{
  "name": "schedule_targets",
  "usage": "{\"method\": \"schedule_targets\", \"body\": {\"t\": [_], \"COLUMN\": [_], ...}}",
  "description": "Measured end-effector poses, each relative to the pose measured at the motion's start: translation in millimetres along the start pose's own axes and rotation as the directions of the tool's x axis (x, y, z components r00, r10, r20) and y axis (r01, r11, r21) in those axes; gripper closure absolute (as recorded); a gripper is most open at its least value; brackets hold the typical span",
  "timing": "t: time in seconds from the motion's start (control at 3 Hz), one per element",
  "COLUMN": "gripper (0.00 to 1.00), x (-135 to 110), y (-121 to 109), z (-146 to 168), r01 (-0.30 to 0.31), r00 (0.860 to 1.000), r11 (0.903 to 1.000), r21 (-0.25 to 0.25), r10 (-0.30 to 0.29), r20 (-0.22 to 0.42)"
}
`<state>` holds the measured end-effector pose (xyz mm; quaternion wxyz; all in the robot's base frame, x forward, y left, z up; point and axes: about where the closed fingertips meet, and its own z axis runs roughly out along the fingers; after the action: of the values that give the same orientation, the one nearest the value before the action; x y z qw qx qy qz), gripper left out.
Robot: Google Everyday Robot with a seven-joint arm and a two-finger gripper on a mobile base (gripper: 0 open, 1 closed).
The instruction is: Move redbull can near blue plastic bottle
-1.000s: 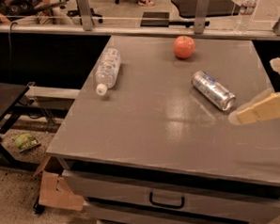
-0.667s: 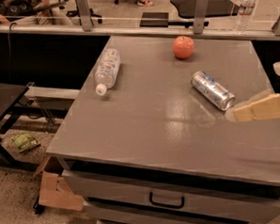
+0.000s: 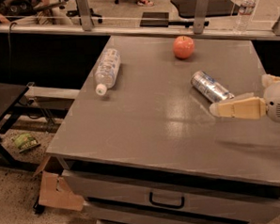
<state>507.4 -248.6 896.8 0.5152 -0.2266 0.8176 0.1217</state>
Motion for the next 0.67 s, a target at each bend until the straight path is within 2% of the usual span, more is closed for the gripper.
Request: {"method": "schedule_targets", "body": {"t": [0.33, 0.67], "gripper": [0.0, 0.0], "x": [19.7, 31.2], "y": [2.4, -0.1], "z": [31.4, 47.7], "r01": [-0.02, -0.009], "r00": [0.999, 0.999], "r11": [0.9982, 0.9968], "r21": [-0.057, -0.079], "r10": [0.022, 0.012], "r20": [0.032, 0.039]}}
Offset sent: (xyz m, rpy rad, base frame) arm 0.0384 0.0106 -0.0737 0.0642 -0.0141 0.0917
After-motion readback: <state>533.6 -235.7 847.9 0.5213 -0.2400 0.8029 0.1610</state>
